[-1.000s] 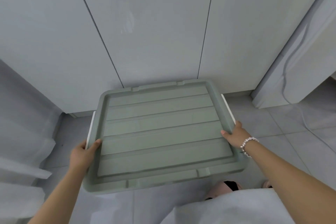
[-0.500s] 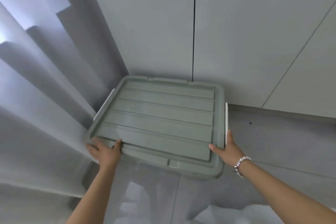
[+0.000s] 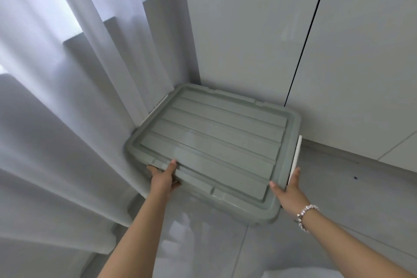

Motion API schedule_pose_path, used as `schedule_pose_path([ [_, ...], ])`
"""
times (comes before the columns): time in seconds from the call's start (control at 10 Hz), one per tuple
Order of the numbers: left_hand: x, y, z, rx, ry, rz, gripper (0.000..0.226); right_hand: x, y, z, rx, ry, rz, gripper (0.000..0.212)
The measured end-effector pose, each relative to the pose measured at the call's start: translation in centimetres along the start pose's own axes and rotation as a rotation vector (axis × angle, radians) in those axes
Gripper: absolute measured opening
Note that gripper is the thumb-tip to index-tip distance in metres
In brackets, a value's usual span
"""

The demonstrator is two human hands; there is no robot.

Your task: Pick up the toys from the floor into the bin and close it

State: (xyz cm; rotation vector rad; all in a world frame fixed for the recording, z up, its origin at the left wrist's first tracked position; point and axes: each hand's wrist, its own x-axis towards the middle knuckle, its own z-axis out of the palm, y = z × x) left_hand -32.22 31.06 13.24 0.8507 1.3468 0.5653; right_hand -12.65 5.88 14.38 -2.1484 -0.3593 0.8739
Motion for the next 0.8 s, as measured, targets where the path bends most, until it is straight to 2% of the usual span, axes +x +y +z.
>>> schedule_pose_path([
  [0.3, 2.2, 1.9, 2.6, -0.037, -0.072, -0.021, 0.089, 2.3, -1.8, -1.2, 0.009, 0.026, 0.055, 0.091],
  [0.5, 3.0, 2.2, 3.9, -0.003, -0.021, -0.042, 0.089, 4.2, -1.8, -1.9, 0.056, 0.031, 0.057, 0.092],
  [0.6, 2.0, 2.8, 4.1, 0.071, 0.01, -0.07, 0.088, 4.5, -2.1, -2.4, -0.004, -0.003, 0.064, 0.093],
  [0.7, 0.8, 2.4, 5.3, 0.378, 0.141, 0.009, 0.091, 4.2, -2.5, -3.2, -0.109, -0.069, 0.082, 0.096],
  [0.8, -1.7, 2.7, 6.9, 0.541, 0.189, 0.122, 0.088, 3.6, -3.0, -4.1, -0.154, -0.028, 0.041, 0.09],
])
